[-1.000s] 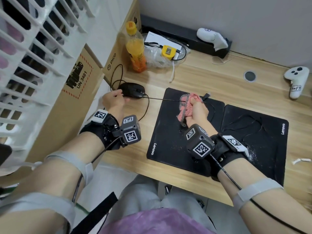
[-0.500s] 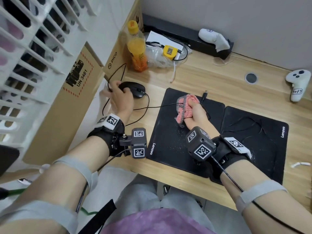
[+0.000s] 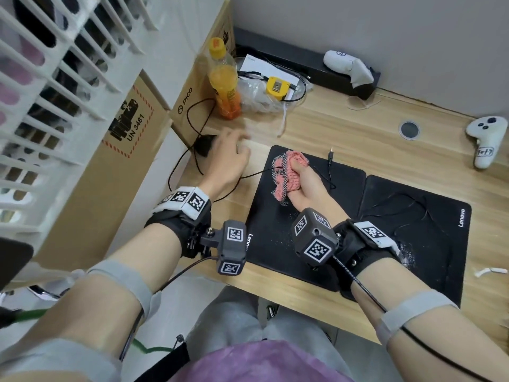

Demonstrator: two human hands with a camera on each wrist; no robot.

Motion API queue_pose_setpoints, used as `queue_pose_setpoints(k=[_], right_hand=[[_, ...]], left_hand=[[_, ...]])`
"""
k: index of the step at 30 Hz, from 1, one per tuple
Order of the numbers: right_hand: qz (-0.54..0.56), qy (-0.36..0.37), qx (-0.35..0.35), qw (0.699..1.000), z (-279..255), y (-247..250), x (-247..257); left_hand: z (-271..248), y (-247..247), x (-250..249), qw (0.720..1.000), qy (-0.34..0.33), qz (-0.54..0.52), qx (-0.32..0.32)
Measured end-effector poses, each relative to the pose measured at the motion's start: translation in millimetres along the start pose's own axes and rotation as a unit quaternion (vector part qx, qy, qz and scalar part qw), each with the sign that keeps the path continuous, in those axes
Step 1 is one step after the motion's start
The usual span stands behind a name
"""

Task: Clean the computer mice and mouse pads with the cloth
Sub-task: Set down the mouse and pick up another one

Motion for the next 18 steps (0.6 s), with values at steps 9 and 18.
queue_pose_setpoints(k=[9,18], right_hand=[[0.024,0.040,-0.038,0.998,-6.9,6.4,14.4],[0.086,0.066,-0.137,0.985,-22.7,28.1,37.0]], left_hand=[[-29.2,-63.3,-3.1,0.965,0.034,0.002,0.258],[-13.5,-29.6,38.1,0.975,0.150,0.005,0.165]])
Point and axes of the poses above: each hand's wrist, its own z-axis towards the middle knuckle, its own y-axis out of the back of the hand, x = y × z, the point moved 10 cm from there along z, towards the middle knuckle, and after that the axes turned 7 degrees about -x, right-handed, at the moved point
